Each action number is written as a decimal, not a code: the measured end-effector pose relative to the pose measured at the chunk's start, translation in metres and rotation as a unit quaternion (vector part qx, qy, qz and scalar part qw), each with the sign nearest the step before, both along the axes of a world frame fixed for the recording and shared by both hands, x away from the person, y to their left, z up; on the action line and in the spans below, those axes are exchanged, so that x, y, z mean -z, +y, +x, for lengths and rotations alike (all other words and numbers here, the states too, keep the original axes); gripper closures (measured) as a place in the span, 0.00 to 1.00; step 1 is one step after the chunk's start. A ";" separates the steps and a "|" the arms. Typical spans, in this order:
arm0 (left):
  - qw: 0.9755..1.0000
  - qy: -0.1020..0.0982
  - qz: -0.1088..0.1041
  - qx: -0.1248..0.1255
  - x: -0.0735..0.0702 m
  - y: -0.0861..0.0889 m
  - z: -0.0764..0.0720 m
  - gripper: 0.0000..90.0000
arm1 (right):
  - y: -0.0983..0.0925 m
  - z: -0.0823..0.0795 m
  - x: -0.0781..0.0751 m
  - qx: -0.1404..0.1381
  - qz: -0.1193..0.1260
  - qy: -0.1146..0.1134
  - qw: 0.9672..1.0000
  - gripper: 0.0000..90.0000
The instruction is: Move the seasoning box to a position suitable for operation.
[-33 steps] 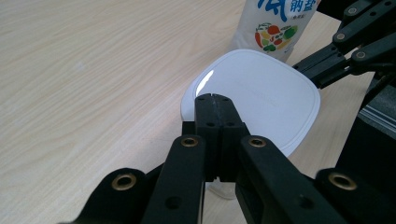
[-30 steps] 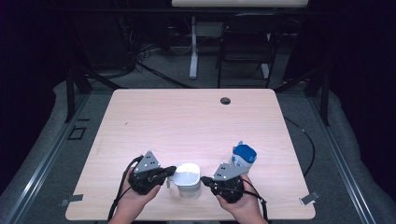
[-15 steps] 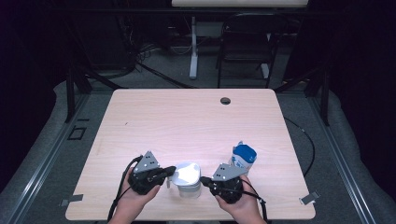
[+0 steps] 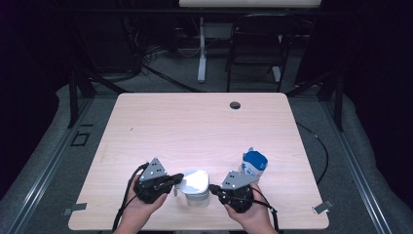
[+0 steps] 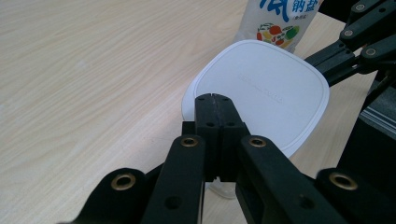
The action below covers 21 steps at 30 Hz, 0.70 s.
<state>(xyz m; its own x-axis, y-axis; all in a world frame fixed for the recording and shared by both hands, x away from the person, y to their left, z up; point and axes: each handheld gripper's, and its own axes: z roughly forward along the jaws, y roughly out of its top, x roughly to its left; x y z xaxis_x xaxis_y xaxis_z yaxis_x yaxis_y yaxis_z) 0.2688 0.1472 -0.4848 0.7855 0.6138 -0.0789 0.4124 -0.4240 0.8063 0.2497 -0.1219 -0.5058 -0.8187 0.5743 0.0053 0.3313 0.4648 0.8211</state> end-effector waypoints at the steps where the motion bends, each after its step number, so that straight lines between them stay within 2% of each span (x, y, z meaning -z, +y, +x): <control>1: 1.000 0.000 0.000 0.000 0.000 0.000 0.000 1.00 | 0.000 0.000 0.000 0.000 0.000 0.000 1.000 1.00; 21: 1.000 0.002 0.000 -0.004 0.000 0.003 0.000 0.97 | 0.001 -0.001 -0.002 -0.003 0.004 -0.005 1.000 0.99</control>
<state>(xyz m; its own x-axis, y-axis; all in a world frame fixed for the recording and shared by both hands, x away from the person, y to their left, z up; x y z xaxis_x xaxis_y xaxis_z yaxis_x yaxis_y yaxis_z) 0.2693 0.1497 -0.4845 0.7801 0.6203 -0.0818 0.4188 -0.4206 0.8048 0.2486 -0.1207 -0.5033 -0.8224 0.5690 0.0014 0.3203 0.4609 0.8276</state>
